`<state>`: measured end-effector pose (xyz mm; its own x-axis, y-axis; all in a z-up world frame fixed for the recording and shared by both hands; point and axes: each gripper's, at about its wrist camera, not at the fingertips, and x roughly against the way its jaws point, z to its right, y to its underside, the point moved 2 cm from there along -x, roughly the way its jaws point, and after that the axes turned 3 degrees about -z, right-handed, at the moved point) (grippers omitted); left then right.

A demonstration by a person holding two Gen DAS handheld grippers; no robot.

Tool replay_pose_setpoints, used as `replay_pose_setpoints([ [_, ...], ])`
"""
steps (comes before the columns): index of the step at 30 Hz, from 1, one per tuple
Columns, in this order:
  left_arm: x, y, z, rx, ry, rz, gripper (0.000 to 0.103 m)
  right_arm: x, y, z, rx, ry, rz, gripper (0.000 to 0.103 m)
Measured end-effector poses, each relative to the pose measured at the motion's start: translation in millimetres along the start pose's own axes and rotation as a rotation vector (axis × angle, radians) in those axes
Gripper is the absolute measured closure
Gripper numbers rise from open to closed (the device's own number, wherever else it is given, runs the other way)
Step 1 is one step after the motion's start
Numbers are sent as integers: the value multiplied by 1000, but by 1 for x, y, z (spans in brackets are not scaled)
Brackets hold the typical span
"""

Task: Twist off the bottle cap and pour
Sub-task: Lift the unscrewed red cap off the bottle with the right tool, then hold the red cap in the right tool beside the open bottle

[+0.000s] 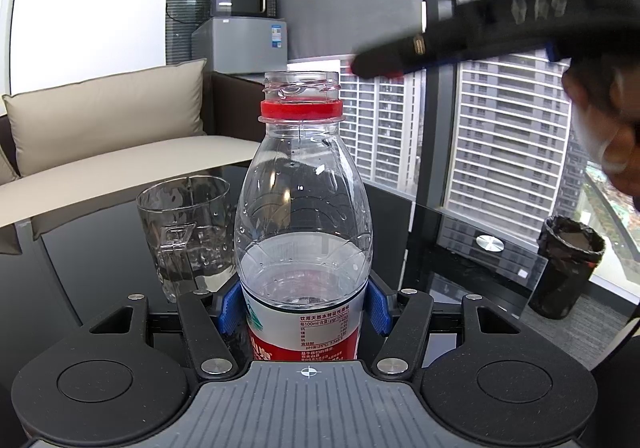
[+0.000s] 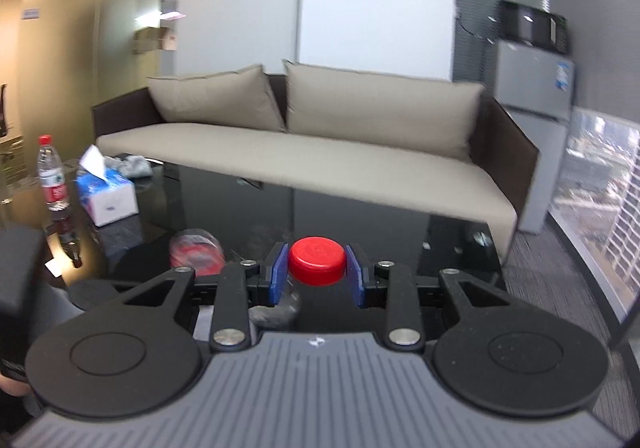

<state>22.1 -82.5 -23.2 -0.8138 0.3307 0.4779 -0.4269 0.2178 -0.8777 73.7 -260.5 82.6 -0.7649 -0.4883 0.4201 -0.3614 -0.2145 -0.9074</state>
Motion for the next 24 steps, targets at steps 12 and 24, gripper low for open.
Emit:
replay_pose_setpoints([
  [12, -3, 1, 0, 2, 1, 1, 46, -36, 45, 23, -105, 82, -92, 70],
  [24, -2, -3, -3, 3, 2, 1, 46, -65, 71, 29, -158, 118, -161, 70],
])
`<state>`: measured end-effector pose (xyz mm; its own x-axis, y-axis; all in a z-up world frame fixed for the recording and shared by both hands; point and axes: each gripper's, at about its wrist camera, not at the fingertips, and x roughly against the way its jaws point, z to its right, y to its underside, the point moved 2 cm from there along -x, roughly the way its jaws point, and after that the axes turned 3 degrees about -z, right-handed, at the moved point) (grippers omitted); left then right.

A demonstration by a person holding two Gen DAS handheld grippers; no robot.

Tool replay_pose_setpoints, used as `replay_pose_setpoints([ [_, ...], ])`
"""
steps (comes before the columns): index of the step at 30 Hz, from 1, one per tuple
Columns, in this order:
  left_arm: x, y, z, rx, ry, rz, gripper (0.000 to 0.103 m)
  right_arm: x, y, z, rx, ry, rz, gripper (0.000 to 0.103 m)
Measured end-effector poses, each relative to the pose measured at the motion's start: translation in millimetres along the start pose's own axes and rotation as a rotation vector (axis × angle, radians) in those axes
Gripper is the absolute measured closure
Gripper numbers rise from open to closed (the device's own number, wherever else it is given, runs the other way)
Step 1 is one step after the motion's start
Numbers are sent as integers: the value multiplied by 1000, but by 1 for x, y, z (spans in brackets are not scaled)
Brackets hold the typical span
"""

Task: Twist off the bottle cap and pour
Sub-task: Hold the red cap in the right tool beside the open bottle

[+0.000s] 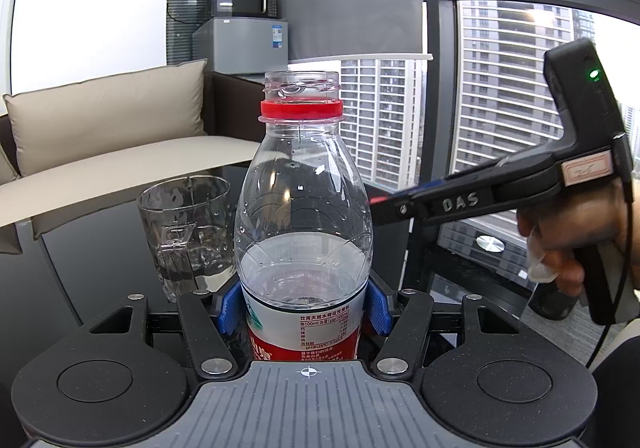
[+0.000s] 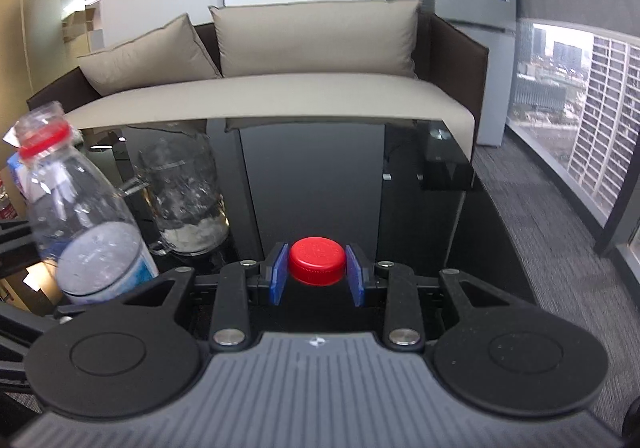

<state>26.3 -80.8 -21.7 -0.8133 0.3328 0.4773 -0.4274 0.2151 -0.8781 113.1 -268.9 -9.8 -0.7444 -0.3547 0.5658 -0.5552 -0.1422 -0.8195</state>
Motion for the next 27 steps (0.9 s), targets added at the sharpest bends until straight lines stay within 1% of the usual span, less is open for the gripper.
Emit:
replay_pose_setpoints([
  [7, -1, -2, 0, -1, 0, -1, 46, -12, 9, -1, -8, 30, -54, 70],
  [13, -1, -3, -3, 0, 1, -1, 46, -21, 11, -4, 0, 49, -79, 70],
  [27, -2, -3, 1, -1, 1, -1, 46, -28, 19, -5, 2, 47, -100, 70],
])
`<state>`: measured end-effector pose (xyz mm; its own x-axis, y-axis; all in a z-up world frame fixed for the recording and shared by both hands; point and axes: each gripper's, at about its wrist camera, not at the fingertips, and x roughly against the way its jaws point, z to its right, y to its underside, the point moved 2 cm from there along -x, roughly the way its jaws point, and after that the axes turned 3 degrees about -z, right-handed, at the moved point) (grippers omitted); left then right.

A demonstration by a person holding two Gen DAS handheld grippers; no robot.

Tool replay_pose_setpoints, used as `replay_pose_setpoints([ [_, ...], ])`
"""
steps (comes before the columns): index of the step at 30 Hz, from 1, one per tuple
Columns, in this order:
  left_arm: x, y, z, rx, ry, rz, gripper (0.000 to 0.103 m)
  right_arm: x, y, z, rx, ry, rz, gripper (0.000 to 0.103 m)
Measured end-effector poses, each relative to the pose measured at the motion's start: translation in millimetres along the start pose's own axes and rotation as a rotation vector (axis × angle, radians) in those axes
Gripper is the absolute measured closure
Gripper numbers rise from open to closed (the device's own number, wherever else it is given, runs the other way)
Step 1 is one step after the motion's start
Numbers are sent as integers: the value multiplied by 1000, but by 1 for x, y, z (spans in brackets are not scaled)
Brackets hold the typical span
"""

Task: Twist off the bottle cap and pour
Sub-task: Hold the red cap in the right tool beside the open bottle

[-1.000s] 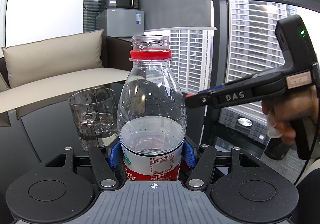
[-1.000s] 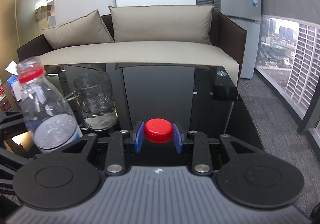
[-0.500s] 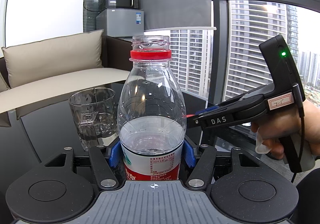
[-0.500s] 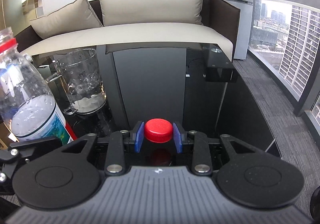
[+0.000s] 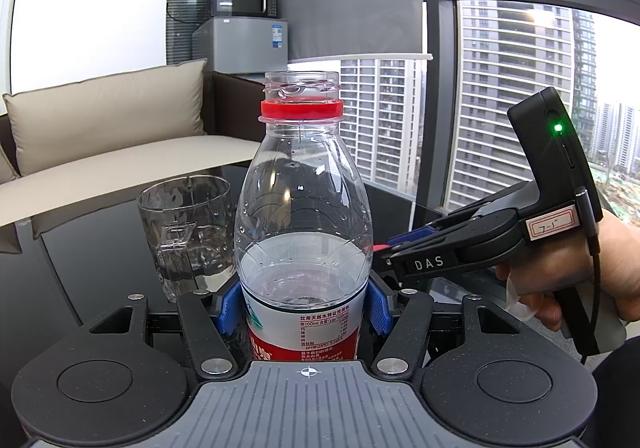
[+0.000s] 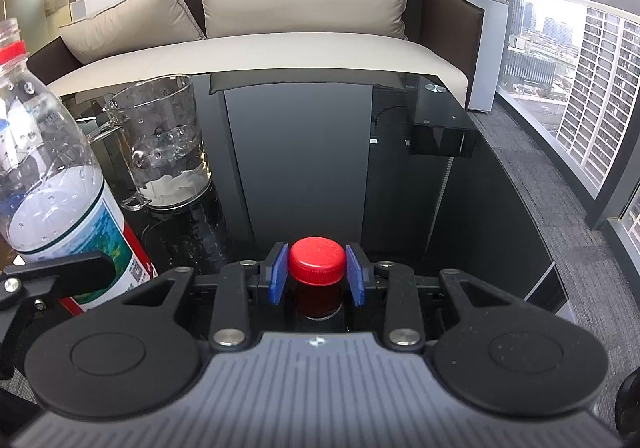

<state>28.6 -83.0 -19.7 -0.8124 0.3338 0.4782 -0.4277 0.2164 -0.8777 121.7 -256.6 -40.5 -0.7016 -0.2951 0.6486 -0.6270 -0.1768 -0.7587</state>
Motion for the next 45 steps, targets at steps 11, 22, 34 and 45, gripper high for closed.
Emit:
replay_pose_setpoints([
  [11, 1, 0, 1, -1, 0, 0, 46, -2, 3, -1, 2, -4, -8, 70],
  [22, 1, 0, 1, -1, 0, -1, 46, -1, 4, -1, 8, -6, -11, 70],
  [34, 1, 0, 0, -1, -1, 0, 46, -4, 7, 0, 3, -8, -28, 70],
  [45, 0, 1, -2, 4, -2, -1, 46, -6, 7, -1, 0, -6, -38, 70],
])
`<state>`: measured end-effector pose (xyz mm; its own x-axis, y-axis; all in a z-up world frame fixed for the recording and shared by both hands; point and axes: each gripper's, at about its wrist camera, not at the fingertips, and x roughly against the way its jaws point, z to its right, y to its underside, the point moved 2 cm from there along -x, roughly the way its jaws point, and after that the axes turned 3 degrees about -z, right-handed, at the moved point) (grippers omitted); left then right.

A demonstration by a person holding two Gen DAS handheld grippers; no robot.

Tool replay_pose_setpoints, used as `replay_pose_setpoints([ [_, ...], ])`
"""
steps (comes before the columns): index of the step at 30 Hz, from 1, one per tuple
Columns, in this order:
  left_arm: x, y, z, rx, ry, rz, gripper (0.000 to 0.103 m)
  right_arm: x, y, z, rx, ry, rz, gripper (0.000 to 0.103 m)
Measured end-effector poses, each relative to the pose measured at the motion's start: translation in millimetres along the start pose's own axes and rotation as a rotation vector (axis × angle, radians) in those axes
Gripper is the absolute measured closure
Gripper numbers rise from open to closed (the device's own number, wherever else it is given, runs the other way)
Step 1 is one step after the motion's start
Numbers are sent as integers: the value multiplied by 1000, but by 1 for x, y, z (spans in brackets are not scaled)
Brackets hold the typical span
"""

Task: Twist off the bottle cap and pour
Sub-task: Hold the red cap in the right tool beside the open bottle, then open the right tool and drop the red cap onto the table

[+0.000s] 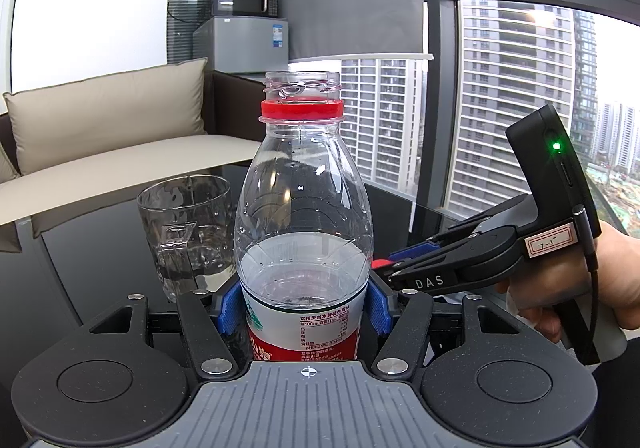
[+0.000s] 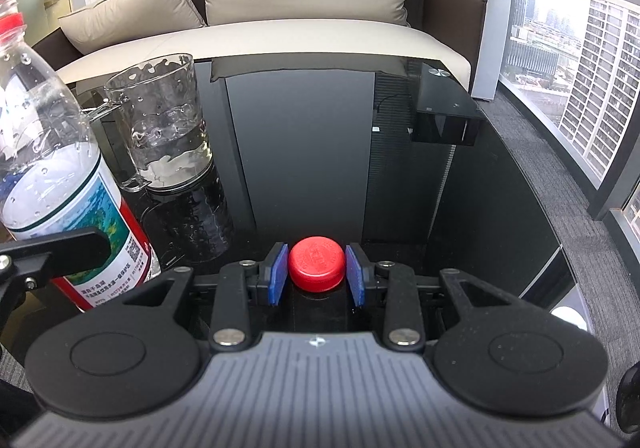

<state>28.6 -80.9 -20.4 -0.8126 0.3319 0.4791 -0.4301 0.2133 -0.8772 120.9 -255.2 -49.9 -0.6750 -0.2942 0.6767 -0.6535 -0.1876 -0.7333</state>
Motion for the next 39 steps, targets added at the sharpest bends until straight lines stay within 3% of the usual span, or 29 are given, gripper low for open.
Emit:
replay_pose_setpoints([
  [8, -2, 1, -3, 7, 1, 3, 45, -1, 2, -2, -12, 2, -1, 69],
  [12, -1, 1, -6, 14, -1, 14, 32, 1, 2, -1, -22, -2, 4, 60],
  [16, 0, 1, -10, 22, -5, 18, 28, 2, 1, 0, -24, 0, 8, 59],
  [22, 4, 1, -13, 31, -10, 24, 15, 6, -1, 3, -37, 4, 17, 48],
  [24, 4, 1, -15, 34, -14, 26, 10, 7, -2, 4, -40, 8, 24, 40],
  [29, 7, 0, -15, 37, -15, 25, 2, 11, -5, 5, -37, 14, 29, 35],
  [30, 8, 0, -15, 39, -17, 24, 1, 12, -5, 6, -36, 16, 31, 26],
  [32, 8, -1, -15, 40, -18, 17, 1, 13, -6, 6, -35, 19, 37, 19],
  [39, 7, -5, -13, 48, -20, -5, 1, 17, -9, 6, -20, 9, 25, 14],
])
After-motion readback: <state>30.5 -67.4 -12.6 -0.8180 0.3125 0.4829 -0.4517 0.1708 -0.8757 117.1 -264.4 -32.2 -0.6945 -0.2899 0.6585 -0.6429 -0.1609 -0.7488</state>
